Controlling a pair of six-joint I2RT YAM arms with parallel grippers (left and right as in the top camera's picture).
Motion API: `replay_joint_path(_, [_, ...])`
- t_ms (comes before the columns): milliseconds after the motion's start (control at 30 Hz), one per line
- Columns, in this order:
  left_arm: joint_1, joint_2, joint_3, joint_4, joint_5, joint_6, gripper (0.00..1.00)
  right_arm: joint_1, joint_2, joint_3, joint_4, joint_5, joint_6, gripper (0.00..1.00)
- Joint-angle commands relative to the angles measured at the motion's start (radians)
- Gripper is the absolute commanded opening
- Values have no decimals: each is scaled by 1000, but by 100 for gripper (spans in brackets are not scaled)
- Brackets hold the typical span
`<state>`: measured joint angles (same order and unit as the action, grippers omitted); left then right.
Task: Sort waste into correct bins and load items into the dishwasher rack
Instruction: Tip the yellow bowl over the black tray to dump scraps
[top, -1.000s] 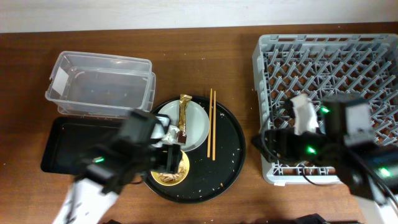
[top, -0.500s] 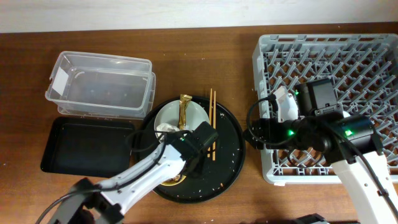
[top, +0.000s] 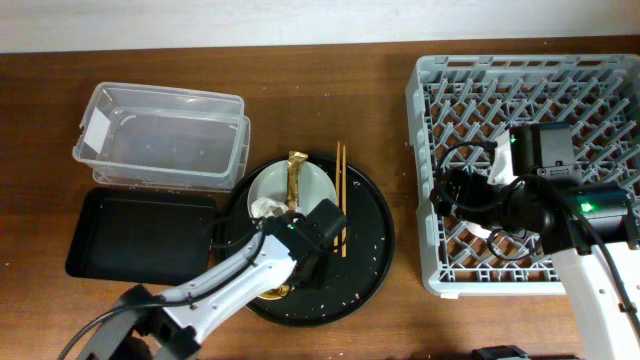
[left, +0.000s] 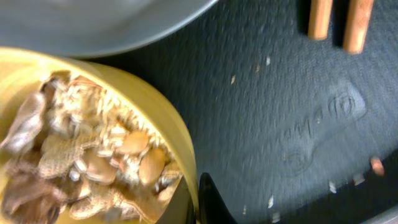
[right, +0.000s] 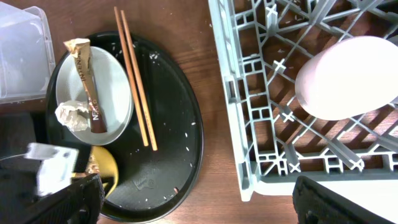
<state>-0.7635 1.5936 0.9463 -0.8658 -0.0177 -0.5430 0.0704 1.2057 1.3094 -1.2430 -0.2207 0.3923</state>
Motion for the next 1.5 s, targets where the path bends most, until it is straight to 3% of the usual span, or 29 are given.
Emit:
replay_joint_path(0, [92, -185, 73, -96, 122, 45, 0, -6, 2, -4, -2, 16, 2, 98])
replay_joint_path(133, [334, -409, 82, -207, 187, 143, 0, -6, 2, -4, -5, 16, 2, 98])
replay_joint_path(233, [642, -526, 81, -268, 397, 328, 0, -6, 2, -4, -10, 16, 2, 98])
replay_joint_path(267, [780, -535, 81, -288, 502, 427, 0, -6, 2, -4, -10, 16, 2, 98])
replay_joint_path(433, [1180, -419, 61, -297, 817, 719, 0, -6, 2, -4, -29, 16, 2, 98])
replay_joint_path(500, [1258, -342, 61, -293, 934, 812, 0, -6, 2, -4, -35, 16, 2, 98])
replay_joint_path(600, [1341, -169, 61, -286, 1113, 969, 0, -6, 2, -4, -40, 15, 2, 98])
replay_joint_path(733, [1382, 91, 61, -270, 1288, 1091, 0, -6, 2, -4, -40, 15, 2, 98])
replay_joint_path(867, [1434, 183, 61, -378, 1439, 1211, 0, -6, 2, -4, -41, 15, 2, 98])
replay_joint_path(1100, [1582, 185, 62, -403, 1462, 1224, 0, -6, 2, -4, -44, 15, 2, 98])
replay_joint_path(1367, [1584, 185, 62, -470, 1547, 1381, 0, -6, 2, -4, -44, 15, 2, 98])
replay_joint_path(1400, [1584, 181, 62, -477, 1535, 1474, 0, -6, 2, -4, -44, 15, 2, 98])
replay_joint_path(1467, [1581, 184, 62, -486, 1499, 1431, 0, -6, 2, -4, -44, 15, 2, 98])
